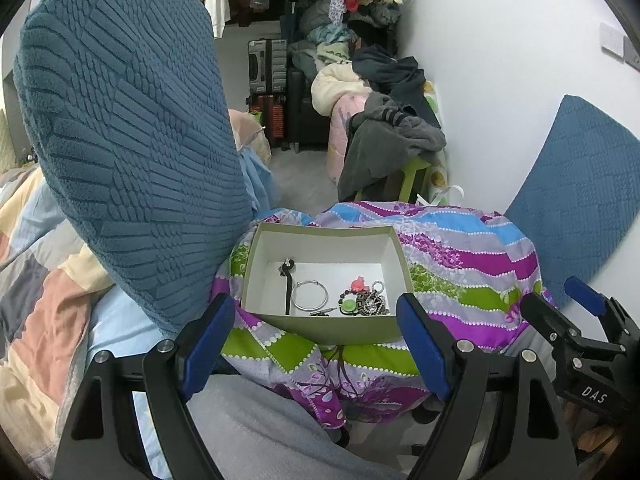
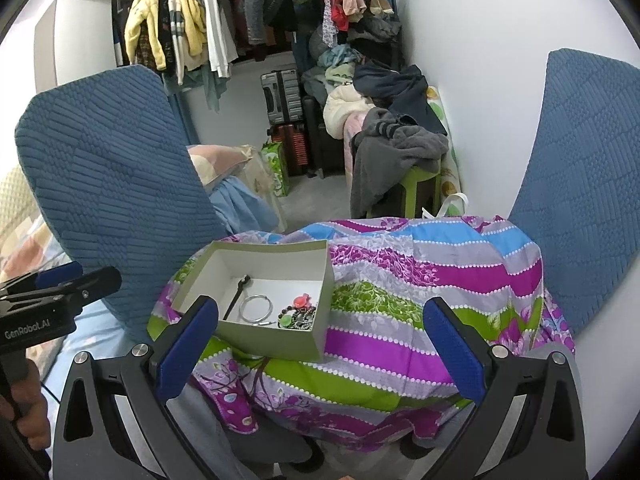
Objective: Organize jewelry
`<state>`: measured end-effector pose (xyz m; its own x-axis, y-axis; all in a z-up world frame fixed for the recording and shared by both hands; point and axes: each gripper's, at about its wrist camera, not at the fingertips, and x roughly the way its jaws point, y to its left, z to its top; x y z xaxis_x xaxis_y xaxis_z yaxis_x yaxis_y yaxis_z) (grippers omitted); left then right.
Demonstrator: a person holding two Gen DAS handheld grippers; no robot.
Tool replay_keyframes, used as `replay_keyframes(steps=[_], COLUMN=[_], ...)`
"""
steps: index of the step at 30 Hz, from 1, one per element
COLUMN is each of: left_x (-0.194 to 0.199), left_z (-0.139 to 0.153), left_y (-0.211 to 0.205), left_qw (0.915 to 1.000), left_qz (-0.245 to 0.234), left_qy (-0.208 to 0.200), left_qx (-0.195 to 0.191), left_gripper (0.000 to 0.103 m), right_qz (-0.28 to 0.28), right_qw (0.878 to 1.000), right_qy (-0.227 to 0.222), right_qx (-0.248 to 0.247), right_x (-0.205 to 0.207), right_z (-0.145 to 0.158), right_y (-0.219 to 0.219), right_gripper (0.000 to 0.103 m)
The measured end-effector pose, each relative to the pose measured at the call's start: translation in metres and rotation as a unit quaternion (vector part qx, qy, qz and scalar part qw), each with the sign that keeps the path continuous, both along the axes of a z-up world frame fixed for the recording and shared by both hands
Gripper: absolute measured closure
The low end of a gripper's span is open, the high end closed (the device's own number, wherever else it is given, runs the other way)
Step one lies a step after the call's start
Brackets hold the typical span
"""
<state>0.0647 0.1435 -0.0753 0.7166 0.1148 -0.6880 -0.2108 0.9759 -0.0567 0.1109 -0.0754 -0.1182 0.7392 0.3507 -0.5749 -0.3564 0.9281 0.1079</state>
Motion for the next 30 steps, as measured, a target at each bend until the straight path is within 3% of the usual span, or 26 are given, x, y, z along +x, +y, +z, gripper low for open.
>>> replay_keyframes(steps=[30], left_x=[-0.003], left_z=[-0.001], left_y=[0.0], left_qw=[1.0], left_qz=[-0.005], left_qy=[0.004], left_qx=[0.004], left_gripper=[0.02], right_qz=[-0.015], right_qw=[1.0], right_qy=[0.001], right_qx=[-0.004], right_x=[-0.006], right_z=[-0.001], right_y=[-0.01], right_gripper=[0.0])
